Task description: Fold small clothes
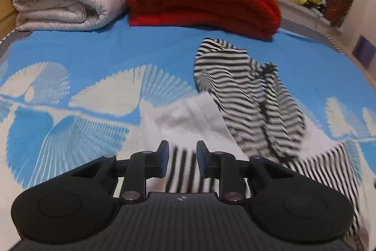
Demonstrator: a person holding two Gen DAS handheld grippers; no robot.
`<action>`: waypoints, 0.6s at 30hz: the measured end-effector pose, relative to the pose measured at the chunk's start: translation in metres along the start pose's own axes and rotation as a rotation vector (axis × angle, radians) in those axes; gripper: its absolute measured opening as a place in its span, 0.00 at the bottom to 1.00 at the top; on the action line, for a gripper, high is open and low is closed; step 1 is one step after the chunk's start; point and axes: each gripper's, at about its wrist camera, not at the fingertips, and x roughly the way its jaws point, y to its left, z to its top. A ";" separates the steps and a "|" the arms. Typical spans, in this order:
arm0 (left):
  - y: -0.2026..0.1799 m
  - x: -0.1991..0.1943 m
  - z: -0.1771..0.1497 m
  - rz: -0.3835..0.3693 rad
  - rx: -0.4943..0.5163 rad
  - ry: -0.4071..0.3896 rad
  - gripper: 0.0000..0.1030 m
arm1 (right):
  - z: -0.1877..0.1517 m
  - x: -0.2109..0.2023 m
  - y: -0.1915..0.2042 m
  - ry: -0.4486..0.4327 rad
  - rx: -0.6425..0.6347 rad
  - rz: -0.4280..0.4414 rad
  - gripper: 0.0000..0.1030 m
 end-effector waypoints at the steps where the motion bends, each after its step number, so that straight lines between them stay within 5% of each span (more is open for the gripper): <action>1: 0.000 0.010 0.009 0.000 -0.003 0.005 0.27 | 0.001 0.002 0.001 0.005 -0.012 -0.001 0.25; 14: -0.033 0.165 0.154 -0.042 -0.057 -0.010 0.32 | 0.010 0.017 0.002 0.016 -0.103 -0.075 0.15; 18: -0.038 0.206 0.183 -0.022 -0.141 -0.012 0.75 | 0.007 0.020 -0.001 0.034 -0.103 -0.067 0.15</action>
